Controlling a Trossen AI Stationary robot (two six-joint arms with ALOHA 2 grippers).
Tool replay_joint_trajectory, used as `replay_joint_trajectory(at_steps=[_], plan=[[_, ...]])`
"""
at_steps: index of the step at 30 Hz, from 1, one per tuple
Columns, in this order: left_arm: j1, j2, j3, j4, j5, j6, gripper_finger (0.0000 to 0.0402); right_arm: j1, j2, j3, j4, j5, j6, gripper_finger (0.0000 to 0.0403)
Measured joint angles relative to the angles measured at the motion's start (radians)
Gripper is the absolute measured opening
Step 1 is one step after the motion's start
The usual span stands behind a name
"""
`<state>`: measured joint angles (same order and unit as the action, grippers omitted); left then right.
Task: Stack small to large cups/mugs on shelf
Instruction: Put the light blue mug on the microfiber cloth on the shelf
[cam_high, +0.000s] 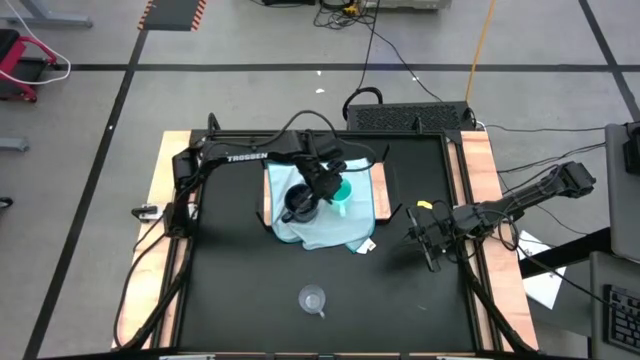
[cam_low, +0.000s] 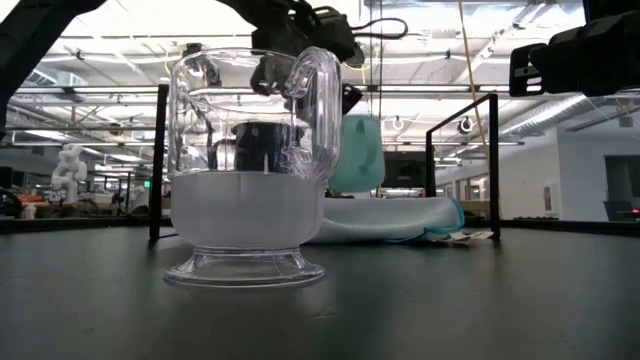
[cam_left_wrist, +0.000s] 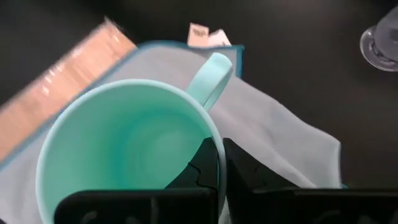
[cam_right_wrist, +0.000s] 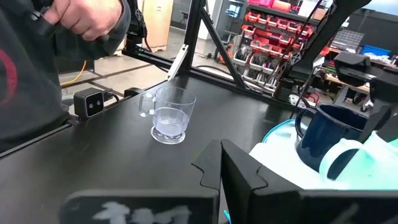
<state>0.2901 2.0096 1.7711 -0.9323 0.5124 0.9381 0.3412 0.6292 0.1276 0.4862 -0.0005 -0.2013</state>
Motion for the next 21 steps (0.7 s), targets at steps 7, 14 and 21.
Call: replay_joint_trajectory(at_steps=[7, 14, 21], plan=[[0.002, 0.03, 0.0, 0.002, -0.028, -0.003, 0.0005, 0.0, 0.0, 0.0, -0.005, 0.0, 0.002, 0.0], [0.002, 0.033, 0.001, 0.002, -0.044, -0.005, 0.0007, 0.0, 0.001, -0.001, -0.005, 0.0, 0.005, 0.0], [0.004, 0.038, 0.001, 0.005, -0.076, -0.008, 0.0047, 0.0, 0.001, -0.001, -0.005, 0.0, 0.006, 0.0]])
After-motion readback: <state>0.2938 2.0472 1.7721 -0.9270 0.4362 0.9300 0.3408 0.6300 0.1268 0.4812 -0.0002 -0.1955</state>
